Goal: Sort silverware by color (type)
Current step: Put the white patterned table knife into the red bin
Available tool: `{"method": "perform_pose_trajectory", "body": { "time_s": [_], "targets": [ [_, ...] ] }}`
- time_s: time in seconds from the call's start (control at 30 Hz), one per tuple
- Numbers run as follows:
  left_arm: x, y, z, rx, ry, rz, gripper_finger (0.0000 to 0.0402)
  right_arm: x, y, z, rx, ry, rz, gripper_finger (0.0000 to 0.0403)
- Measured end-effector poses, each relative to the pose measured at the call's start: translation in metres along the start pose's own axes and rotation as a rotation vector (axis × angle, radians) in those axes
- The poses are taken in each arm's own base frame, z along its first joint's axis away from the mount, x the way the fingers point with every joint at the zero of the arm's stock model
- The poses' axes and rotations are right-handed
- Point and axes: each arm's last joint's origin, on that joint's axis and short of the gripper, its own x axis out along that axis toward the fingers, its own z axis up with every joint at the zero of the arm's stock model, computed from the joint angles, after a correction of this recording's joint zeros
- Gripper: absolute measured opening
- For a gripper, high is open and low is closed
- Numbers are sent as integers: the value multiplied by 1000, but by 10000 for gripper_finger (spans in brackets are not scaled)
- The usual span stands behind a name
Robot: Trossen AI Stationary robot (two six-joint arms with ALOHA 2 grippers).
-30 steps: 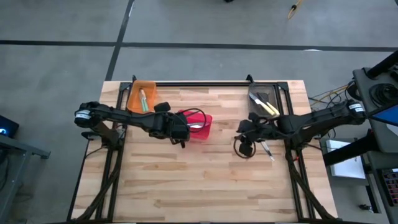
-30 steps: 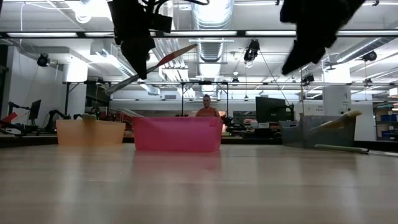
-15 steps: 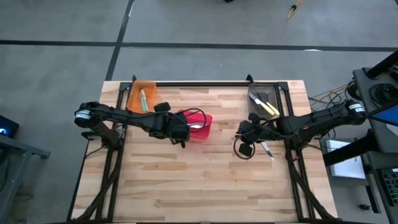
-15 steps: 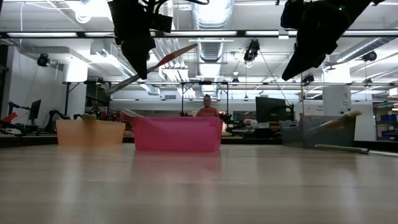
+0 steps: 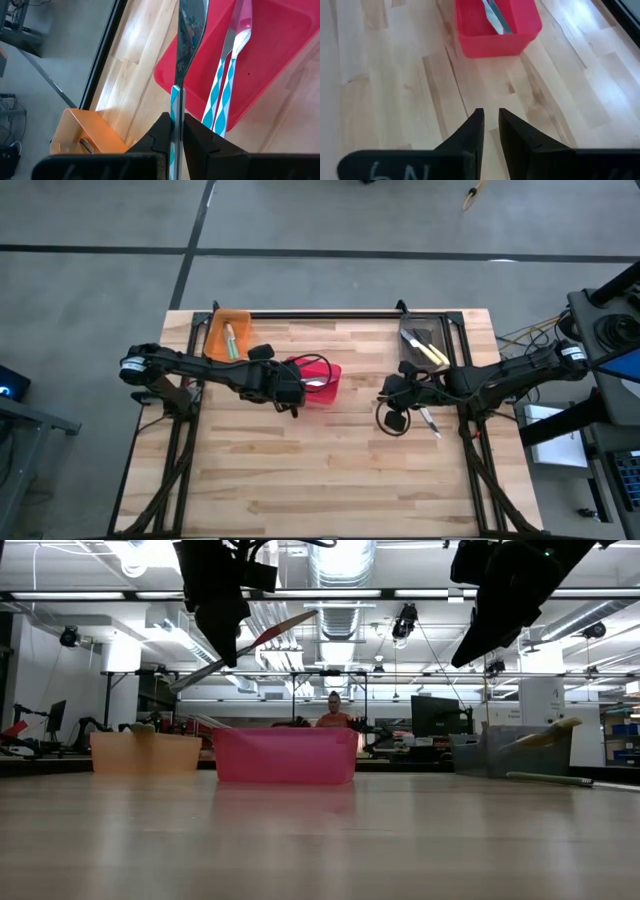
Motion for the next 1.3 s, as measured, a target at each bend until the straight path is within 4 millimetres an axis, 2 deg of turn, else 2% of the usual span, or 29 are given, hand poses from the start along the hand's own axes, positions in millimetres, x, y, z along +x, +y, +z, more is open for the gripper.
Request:
{"method": "perform_pose_trajectory", "body": {
  "time_s": [0.57, 0.83, 0.97, 1.17, 1.3],
  "targets": [
    [0, 0, 1, -4, -4, -2, 14, 0, 2, 6, -40, -65, 20, 47],
    [-4, -5, -1, 34, -1, -49, 14, 0, 9, 26, -191, -349, 41, 47],
    [-13, -8, -2, 40, -41, -83, 14, -4, 11, 37, -218, -504, 51, 47],
    [-38, -12, 0, 38, -195, -177, 14, -11, 12, 48, -185, -688, 64, 50],
    [-60, -15, 6, 32, -356, -302, 14, -12, 12, 50, -152, -723, 76, 76]
  ]
}}
